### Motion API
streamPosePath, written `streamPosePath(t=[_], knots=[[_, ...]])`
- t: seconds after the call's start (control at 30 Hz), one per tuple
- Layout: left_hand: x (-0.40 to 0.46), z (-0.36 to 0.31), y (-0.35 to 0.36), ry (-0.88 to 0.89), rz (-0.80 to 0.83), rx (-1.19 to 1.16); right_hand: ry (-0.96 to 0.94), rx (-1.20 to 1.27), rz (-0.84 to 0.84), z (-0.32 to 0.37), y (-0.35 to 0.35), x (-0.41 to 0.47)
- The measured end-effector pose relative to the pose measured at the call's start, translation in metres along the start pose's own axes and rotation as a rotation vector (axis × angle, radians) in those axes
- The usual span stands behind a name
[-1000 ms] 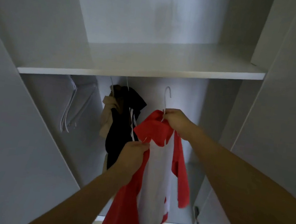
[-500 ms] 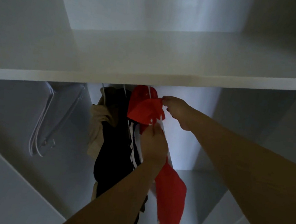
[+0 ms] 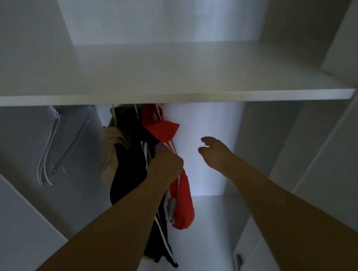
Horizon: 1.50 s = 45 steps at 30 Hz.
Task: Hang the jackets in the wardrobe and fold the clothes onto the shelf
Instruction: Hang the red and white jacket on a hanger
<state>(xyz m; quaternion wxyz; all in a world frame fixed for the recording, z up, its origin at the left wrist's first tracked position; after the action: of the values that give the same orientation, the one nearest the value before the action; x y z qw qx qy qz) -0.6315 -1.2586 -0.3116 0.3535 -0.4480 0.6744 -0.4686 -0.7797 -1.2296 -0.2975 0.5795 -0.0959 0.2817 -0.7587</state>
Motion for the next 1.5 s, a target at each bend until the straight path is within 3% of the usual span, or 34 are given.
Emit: streamPosePath(t=[0.07,0.13,0.3,0.6,0.9,1.13,1.5], knots=[[-0.03,-0.009,-0.015,0.021,-0.08,0.106,-0.033,-0.052,-0.043,-0.01,-0.012,-0.036],[-0.061,-0.033,-0.011,0.183,-0.159,0.357,-0.045,-0.099,-0.075,-0.025,-0.02,-0.076],[-0.125,-0.077,0.011,0.378,-0.232,0.264,0.032,-0.226,-0.108,-0.077,-0.053,-0.167],[-0.193,-0.163,0.059,0.728,-0.154,0.147,0.284,-0.287,-0.286,-0.158,-0.087,-0.297],[-0.315,-0.247,0.139,1.144,0.074,0.167,0.638,-0.28,-0.484,-0.238,-0.088,-0.476],[-0.498,-0.331,0.157,1.496,0.124,0.154,0.863,-0.227,-0.766,-0.276,-0.114,-0.688],[-0.944,-0.411,0.182,1.966,0.172,0.043,1.176,-0.137,-1.102,-0.322,-0.047,-1.141]])
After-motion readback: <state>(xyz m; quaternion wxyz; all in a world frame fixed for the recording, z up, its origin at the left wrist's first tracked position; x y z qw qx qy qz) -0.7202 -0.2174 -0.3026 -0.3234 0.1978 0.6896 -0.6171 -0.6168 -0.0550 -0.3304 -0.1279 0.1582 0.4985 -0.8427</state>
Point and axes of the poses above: each hand's wrist, its own x-axis towards the middle knuckle, its own y-axis out of the palm, z = x × y, the point moved 9 cm from there along x, towards the middle knuckle, and after that the axes turned 4 degrees about y, right-handed, at the moved point
